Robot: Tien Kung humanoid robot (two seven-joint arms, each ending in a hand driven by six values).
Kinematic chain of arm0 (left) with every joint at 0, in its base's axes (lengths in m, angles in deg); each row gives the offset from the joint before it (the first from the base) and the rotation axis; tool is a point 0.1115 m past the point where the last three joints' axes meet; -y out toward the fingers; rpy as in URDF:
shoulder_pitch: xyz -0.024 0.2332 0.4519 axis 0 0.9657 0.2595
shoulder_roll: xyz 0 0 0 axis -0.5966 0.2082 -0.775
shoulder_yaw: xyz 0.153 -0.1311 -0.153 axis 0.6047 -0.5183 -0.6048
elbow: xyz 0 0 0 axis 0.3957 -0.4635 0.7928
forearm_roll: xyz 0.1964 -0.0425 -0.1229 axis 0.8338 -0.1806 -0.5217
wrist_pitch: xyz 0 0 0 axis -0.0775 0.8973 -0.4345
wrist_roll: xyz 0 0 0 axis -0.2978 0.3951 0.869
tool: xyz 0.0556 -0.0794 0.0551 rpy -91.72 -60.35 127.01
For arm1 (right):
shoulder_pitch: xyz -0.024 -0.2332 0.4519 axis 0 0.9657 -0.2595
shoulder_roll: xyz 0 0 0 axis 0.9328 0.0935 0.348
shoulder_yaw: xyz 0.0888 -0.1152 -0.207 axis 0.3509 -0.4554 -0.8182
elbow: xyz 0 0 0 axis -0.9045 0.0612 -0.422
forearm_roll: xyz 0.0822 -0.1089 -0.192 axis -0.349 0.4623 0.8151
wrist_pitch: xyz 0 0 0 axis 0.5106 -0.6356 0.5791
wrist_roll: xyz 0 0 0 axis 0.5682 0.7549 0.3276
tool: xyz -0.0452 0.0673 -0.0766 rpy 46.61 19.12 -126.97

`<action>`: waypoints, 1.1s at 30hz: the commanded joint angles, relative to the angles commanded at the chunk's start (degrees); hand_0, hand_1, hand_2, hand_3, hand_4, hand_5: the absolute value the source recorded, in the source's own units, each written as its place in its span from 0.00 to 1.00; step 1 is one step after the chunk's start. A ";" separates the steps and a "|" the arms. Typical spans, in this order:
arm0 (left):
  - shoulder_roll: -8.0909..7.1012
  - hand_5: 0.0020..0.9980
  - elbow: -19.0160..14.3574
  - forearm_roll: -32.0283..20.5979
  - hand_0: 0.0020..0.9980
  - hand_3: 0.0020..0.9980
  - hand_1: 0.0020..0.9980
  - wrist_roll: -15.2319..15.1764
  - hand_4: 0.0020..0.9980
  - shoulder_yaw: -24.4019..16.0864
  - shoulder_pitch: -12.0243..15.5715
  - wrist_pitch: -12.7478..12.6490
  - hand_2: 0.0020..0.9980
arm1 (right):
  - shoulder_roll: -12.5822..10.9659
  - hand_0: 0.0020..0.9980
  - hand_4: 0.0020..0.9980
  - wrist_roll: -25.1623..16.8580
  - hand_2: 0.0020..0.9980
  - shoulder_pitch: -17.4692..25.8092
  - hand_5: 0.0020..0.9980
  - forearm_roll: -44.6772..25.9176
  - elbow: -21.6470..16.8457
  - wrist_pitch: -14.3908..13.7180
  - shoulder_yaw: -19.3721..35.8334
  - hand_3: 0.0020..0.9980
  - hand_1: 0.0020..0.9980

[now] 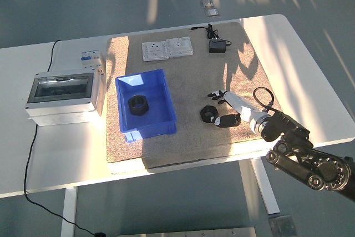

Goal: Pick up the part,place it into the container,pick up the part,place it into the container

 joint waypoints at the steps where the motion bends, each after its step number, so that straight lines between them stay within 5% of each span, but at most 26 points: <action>1: -0.07 0.94 0.00 0.35 0.73 0.87 0.72 1.20 0.89 -0.64 0.07 0.51 0.75 | 0.00 0.98 0.72 0.01 0.93 0.06 0.14 -0.40 0.00 -0.15 0.07 0.96 0.83; 9: -0.53 0.97 0.00 -0.97 0.74 0.88 0.73 2.96 0.90 -0.55 -0.27 1.36 0.75 | -0.33 0.99 0.77 -3.68 0.97 0.80 0.15 -0.73 -1.21 -3.67 3.72 1.00 0.87; 19: -1.53 0.98 0.00 -7.02 0.73 0.88 0.73 7.41 0.90 2.22 0.46 3.34 0.76 | -1.57 0.98 0.76 -5.21 0.96 2.56 0.13 -0.61 -1.82 -4.01 6.63 1.00 0.86; 33: -0.89 1.00 0.00 -11.48 0.72 0.91 0.75 8.84 0.90 4.53 -0.26 3.51 0.78 | -0.56 0.96 0.77 -2.16 0.94 0.86 0.11 -1.88 0.12 -11.97 -0.61 0.97 0.83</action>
